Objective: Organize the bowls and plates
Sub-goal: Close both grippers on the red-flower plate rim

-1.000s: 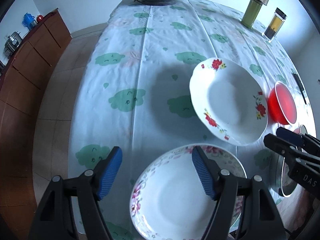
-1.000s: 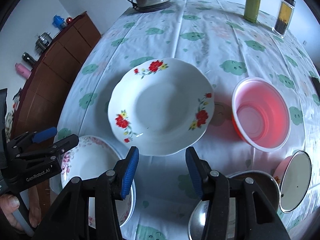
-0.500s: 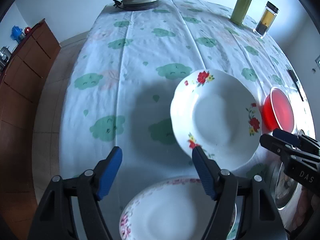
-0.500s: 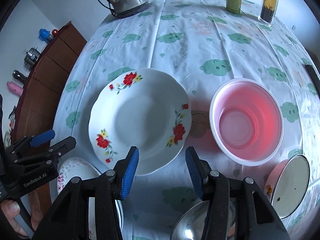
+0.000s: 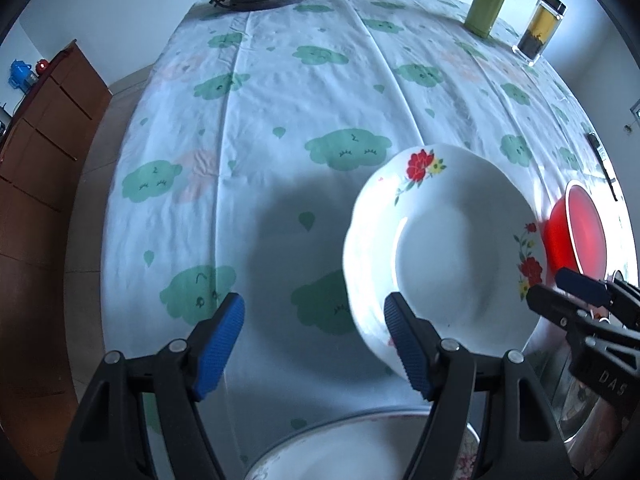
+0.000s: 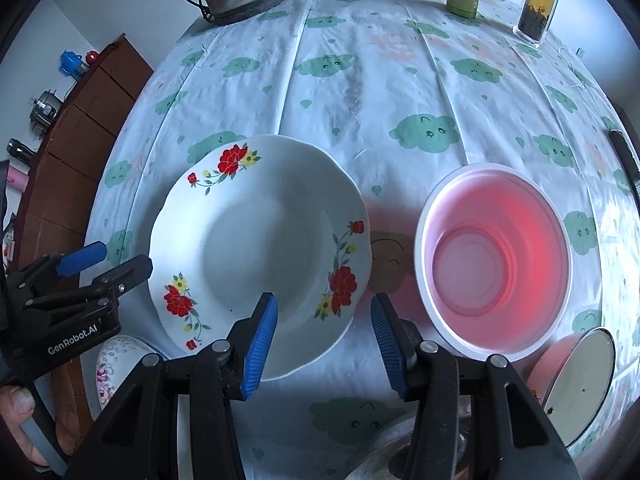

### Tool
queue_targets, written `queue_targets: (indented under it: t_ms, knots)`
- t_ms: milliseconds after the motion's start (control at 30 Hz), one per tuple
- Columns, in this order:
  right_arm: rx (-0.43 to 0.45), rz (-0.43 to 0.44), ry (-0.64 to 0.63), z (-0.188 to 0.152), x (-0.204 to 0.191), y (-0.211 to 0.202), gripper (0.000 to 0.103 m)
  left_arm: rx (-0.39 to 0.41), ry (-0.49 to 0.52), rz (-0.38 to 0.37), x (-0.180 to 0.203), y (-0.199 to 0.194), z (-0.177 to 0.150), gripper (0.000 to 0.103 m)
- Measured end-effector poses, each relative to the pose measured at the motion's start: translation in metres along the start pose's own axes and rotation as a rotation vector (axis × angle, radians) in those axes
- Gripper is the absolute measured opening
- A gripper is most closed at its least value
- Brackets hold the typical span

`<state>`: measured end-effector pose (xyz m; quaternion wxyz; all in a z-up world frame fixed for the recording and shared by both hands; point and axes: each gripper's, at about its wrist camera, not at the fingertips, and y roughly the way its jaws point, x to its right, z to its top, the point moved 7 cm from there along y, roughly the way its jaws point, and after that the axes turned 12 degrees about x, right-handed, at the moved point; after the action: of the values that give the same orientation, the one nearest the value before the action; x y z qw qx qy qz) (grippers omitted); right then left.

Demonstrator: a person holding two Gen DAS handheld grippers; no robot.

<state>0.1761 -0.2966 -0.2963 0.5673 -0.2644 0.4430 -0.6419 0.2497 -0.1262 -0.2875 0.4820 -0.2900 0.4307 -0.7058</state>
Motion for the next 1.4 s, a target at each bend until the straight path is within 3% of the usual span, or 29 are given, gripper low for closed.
queue_targets:
  t_ms: [500, 1033, 1233, 1300, 1400]
  knots:
    - [-0.038, -0.059, 0.031, -0.003, 0.013, 0.014, 0.051, -0.036, 0.021, -0.031, 0.006, 0.023, 0.005, 0.073]
    - [-0.087, -0.011, 0.030, -0.004, 0.004, 0.035, 0.051, -0.058, 0.077, -0.058, 0.020, 0.036, 0.006, 0.073]
    - [-0.094, 0.028, 0.034, -0.006, -0.002, 0.039, 0.051, -0.075, 0.078, -0.068, 0.027, 0.039, 0.003, 0.066]
    - [-0.098, 0.048, 0.049, -0.007, -0.001, 0.039, 0.051, -0.074, 0.082, -0.071, 0.028, 0.039, 0.001, 0.055]
    - [-0.097, 0.049, 0.049, -0.007, 0.001, 0.040, 0.050, -0.072, 0.094, -0.085, 0.032, 0.040, 0.000, 0.048]
